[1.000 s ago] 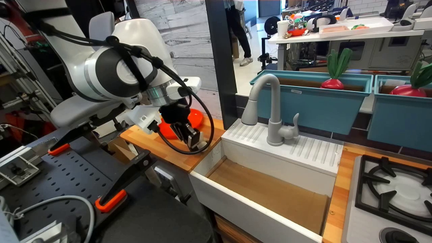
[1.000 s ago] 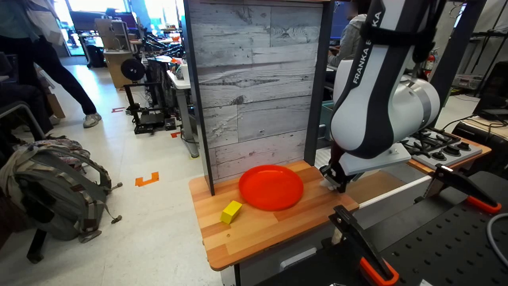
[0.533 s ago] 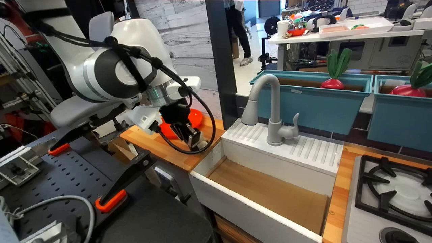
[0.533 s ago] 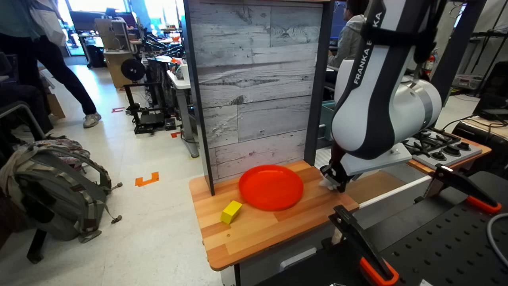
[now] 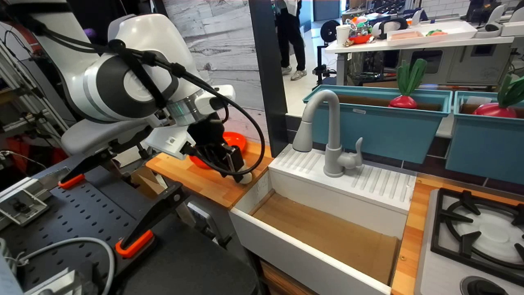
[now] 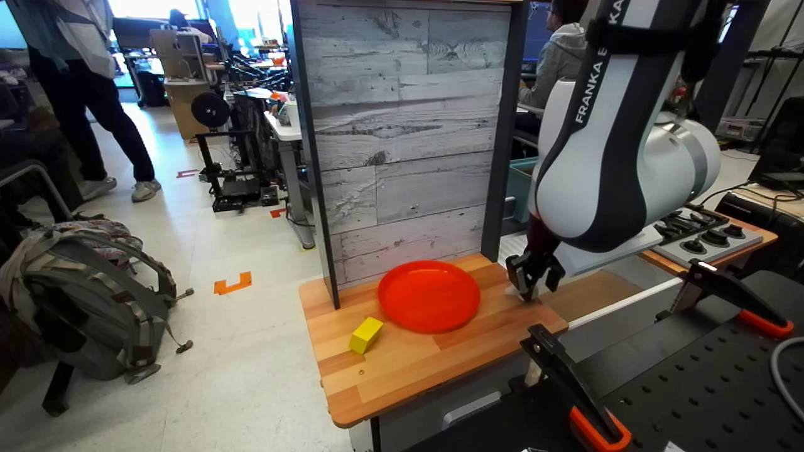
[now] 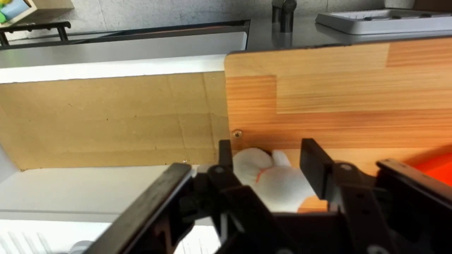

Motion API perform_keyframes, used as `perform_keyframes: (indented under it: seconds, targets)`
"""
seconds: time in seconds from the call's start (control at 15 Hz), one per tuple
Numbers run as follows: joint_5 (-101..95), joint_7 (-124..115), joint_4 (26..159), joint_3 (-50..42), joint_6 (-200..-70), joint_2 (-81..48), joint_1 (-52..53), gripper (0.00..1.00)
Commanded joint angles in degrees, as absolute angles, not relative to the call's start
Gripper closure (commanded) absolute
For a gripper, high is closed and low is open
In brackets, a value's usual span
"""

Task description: Pick up then animal plush toy on the counter and put it on the plate

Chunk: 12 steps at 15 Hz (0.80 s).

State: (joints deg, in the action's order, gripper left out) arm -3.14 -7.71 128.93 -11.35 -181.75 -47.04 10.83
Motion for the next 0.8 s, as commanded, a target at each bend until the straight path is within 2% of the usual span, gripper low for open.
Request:
perform_keyframes:
  seconds: [0.0,0.13,0.73]
  targets:
    - [-3.7,-3.0,131.6,-10.7,-184.3,-44.5,10.1,0.15]
    - [-3.8,-1.4,131.0,-10.1,-184.0,-44.4,9.2,0.01]
    - [-3.7,1.8,126.3,-5.5,-180.9,-46.7,2.8,0.0]
